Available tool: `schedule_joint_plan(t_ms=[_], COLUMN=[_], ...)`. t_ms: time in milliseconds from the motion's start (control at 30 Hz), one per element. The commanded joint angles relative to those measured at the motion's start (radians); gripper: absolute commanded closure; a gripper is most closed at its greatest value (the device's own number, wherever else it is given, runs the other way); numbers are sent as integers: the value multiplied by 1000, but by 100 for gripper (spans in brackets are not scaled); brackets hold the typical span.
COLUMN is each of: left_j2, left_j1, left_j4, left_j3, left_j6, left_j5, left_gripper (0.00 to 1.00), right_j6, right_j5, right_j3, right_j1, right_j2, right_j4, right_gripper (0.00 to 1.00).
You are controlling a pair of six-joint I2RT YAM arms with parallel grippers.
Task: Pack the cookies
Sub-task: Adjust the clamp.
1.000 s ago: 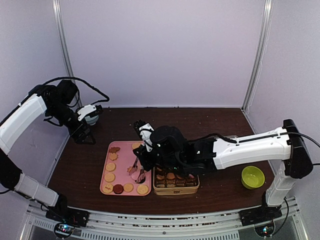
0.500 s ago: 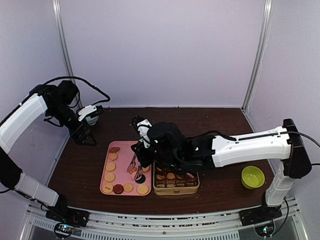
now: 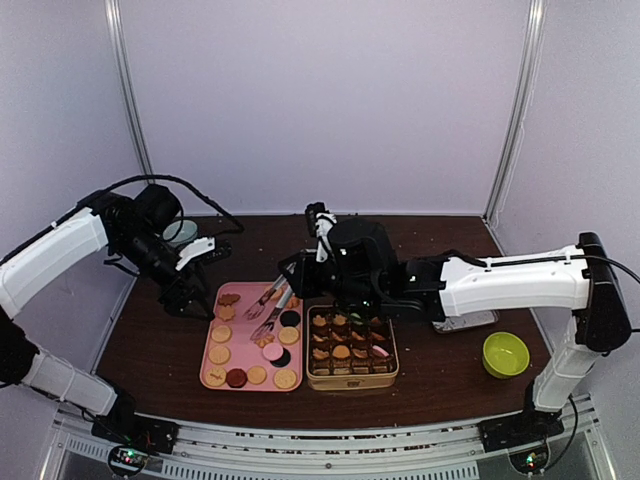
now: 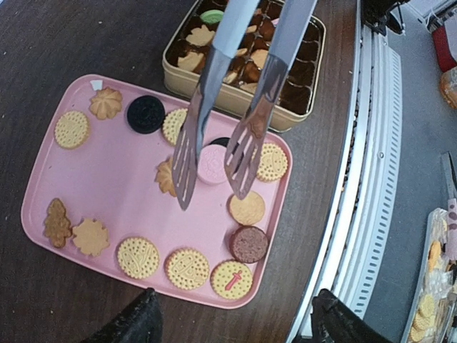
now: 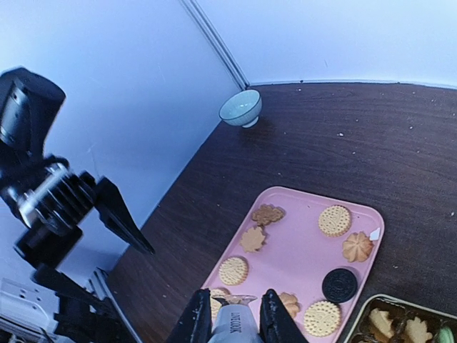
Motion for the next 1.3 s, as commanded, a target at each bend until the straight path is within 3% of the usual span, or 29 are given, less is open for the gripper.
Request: schedule_joint_plan(t_ms=[0,233,367,567,633,900,1000,1167,1267], left_j2=[35,54,77,97,97,93,106,118,130], left_j1=[-49,-68,-79,-82,-82,-82,-83,-81,-76], left_j4=[92,172,168,146,143,134,89,-40,-64], left_j3=[-14,-49,-36,-39,-47,-43,-26,30,55], left_j6=[-8,-26,-13,3,6,18,50,119,107], left_j5=[8,25,71,113,114,153,217,383,480], left_gripper=[30,50,73,87,100,100,100,100,100], right_j6=[190,300,327,350,358,397,408,397,361], right_j5=[-67,-128,-129,-153,-158,-215,-253,-294,-324], right_j3=[-44,-77,-80,-84,-96,-129,-136,-213,-253], right_j1=[-15,-28,-29,-35,-39,-58,-64,-79,-87], right_j2=[-66,-80,-78,-68,-71,-73,-65,-99,-128], right_j4=[129,202,226,254,267,346,378,531,606], right_gripper=[96,96,95,95,95,90,79,35,21])
